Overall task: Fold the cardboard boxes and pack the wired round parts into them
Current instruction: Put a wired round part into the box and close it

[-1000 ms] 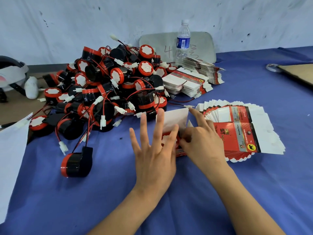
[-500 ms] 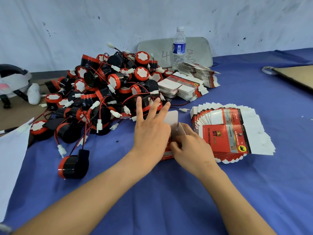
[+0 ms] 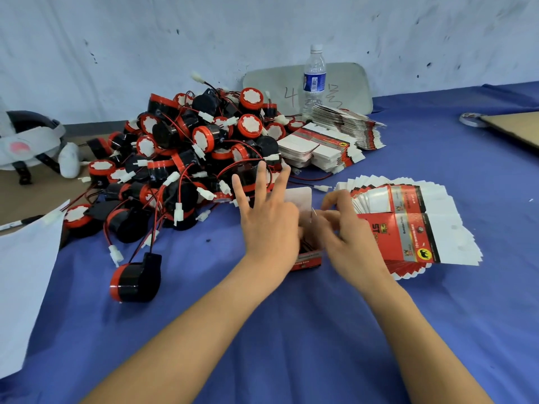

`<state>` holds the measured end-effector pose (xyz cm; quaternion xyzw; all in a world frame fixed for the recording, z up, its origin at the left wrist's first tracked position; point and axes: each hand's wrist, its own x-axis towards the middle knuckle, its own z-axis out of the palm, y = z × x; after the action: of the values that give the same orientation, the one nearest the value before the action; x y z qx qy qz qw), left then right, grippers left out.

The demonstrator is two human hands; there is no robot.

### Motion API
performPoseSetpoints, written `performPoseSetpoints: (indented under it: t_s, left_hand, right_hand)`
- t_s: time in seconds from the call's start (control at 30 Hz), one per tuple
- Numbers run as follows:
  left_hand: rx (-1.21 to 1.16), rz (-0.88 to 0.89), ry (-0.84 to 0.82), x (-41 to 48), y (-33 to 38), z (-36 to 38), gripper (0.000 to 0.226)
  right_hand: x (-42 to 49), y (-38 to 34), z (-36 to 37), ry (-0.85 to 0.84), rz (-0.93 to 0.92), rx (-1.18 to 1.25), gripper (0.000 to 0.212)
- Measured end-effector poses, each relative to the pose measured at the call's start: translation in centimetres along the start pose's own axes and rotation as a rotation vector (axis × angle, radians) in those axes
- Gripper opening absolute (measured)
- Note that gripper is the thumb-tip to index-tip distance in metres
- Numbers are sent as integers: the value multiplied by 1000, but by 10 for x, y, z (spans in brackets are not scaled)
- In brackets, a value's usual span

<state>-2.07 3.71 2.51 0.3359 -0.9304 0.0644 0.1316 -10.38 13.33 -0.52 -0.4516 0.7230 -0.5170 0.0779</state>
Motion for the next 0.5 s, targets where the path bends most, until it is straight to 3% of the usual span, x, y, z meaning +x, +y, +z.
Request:
performPoseSetpoints:
  t_s: [0.2, 0.4, 0.5]
  left_hand:
    - [-136, -18, 81, -5, -3, 12, 18]
    - [-354, 48, 40, 3, -19, 16, 12]
    - [-452, 98, 53, 3, -24, 18, 14]
  right_hand:
    - [5, 7, 0, -21, 199, 353, 14]
    - [3, 10, 11, -107, 333, 671, 24]
    - [3, 10, 16, -134, 374, 724, 28]
